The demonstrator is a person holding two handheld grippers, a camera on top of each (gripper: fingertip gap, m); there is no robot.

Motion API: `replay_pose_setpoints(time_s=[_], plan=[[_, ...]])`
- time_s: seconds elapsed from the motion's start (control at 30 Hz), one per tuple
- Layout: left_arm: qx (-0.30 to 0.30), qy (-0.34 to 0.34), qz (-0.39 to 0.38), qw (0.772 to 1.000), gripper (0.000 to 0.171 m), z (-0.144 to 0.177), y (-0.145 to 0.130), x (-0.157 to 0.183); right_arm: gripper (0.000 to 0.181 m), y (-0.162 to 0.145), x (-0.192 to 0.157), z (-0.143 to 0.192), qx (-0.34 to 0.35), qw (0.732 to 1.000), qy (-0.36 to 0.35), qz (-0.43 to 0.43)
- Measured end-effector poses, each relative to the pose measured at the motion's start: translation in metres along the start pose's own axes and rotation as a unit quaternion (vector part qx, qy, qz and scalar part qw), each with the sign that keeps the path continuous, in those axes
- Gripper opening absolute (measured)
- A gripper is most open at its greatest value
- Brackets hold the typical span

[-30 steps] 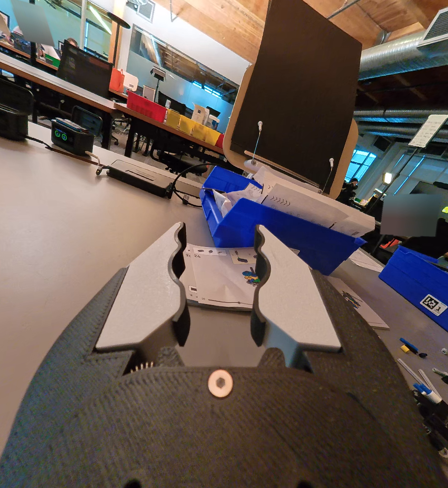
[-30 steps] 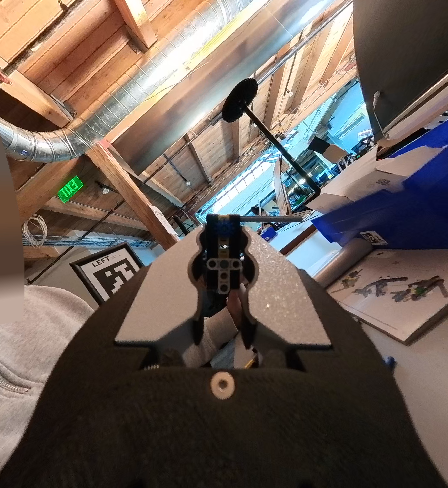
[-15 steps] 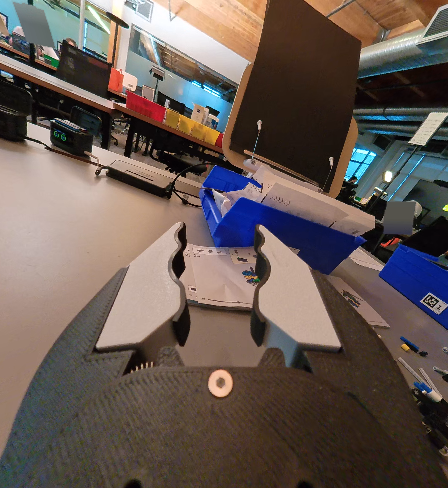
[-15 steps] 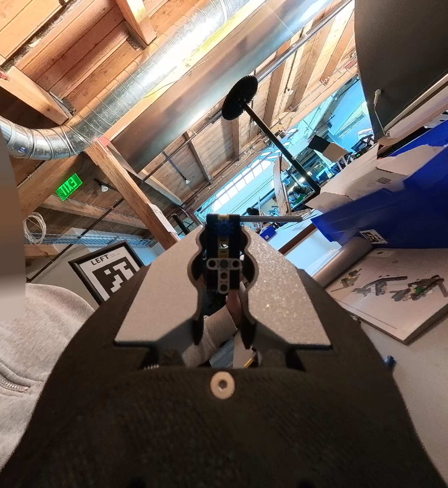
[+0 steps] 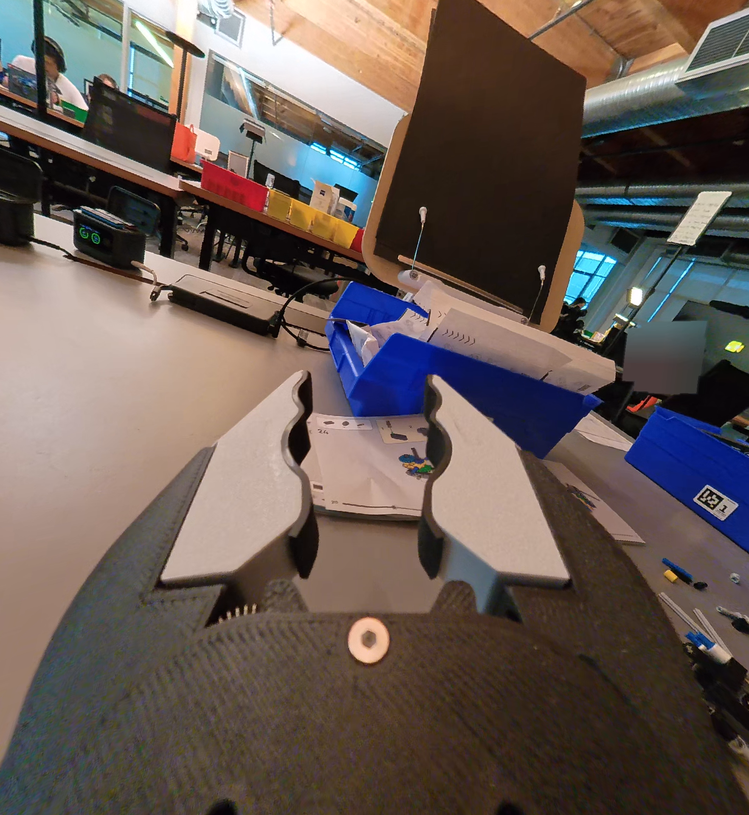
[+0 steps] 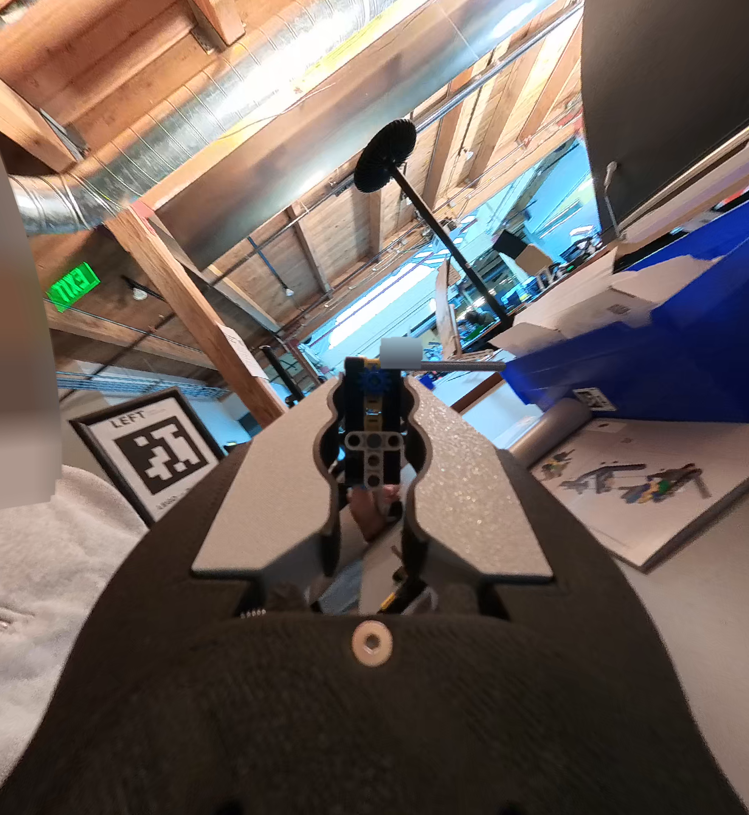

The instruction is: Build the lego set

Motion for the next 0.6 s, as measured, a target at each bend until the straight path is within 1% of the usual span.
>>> replay_pose_setpoints(time_s=[0.17,0.27,0.33,0.4,0.5,0.6], plan=[[0.015,-0.026,0.0,1.0,0.05,0.001,0.001,0.004,0.022,-0.007,0.001,-0.004,-0.001,1.0,-0.002,0.025],[0.026,-0.043,-0.011,0.999,0.05,0.003,0.002,0.009,0.022,-0.014,-0.004,-0.011,-0.002,1.0,0.0,0.027],[0.029,-0.06,-0.01,0.998,0.05,0.005,0.003,0.018,0.022,-0.021,-0.008,-0.021,-0.018,0.999,-0.011,0.04],[0.027,-0.091,0.001,0.996,0.05,0.007,0.005,0.031,0.022,-0.029,-0.015,-0.034,-0.024,0.998,-0.025,0.054],[0.009,-0.149,0.03,0.988,0.051,0.006,0.011,0.054,0.022,-0.04,-0.033,-0.061,0.001,0.998,-0.018,0.058],[-0.043,-0.229,0.1,0.967,0.054,0.006,0.005,0.084,0.022,-0.061,-0.042,-0.091,0.039,0.998,-0.021,0.034]])
Point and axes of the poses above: each gripper's, where its closed fingertips meet, z back along the fingers, y out of its top, x = y × z across the jaws, the point moved 7 cm from there along z, back along the fingers, and after that the axes turned 10 degrees about x, right-handed, at the moved point
